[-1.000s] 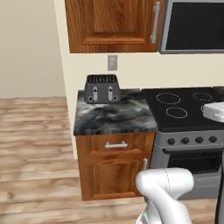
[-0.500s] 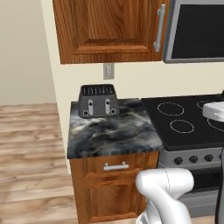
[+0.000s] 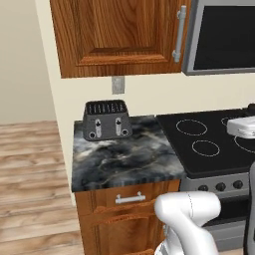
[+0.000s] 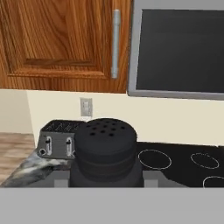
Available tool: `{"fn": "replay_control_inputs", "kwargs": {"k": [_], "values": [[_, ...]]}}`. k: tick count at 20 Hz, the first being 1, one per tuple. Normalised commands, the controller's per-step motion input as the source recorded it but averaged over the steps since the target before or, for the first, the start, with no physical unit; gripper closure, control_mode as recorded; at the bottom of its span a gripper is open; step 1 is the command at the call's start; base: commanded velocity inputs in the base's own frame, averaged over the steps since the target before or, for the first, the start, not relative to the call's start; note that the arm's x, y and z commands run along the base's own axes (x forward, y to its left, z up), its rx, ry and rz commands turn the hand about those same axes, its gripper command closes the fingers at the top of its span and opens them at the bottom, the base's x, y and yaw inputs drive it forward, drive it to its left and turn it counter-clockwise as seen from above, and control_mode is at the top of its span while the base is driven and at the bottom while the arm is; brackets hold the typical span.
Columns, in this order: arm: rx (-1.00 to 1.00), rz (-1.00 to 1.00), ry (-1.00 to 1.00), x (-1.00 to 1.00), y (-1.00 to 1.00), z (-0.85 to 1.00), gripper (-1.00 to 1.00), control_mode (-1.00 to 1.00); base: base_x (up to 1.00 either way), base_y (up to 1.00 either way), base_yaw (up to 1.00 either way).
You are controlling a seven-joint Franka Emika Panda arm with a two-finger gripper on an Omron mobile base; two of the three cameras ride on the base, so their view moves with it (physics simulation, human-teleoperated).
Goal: Collect the paprika, ketchup, and shaker from the cabinet and place them next to the stove.
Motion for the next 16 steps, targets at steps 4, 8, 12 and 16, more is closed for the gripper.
{"fn": "replay_control_inputs", "kwargs": {"k": [4,8,12,16], "values": [[-0.01,0.26,0.06,0.75,-0.10,-0.86,1.00,-1.00,0.00,0.00,0.00],[-0.03,0.37,0.12,0.88,-0.05,-0.94,1.00,-1.00,0.00,0.00,0.00],[-0.01,0.48,0.03,0.81,0.00,-0.83,1.00,-1.00,0.00,0.00,0.00],[-0.01,0.55,0.00,0.58,0.00,-0.76,1.00,-1.00,0.00,0.00,0.00]]}}
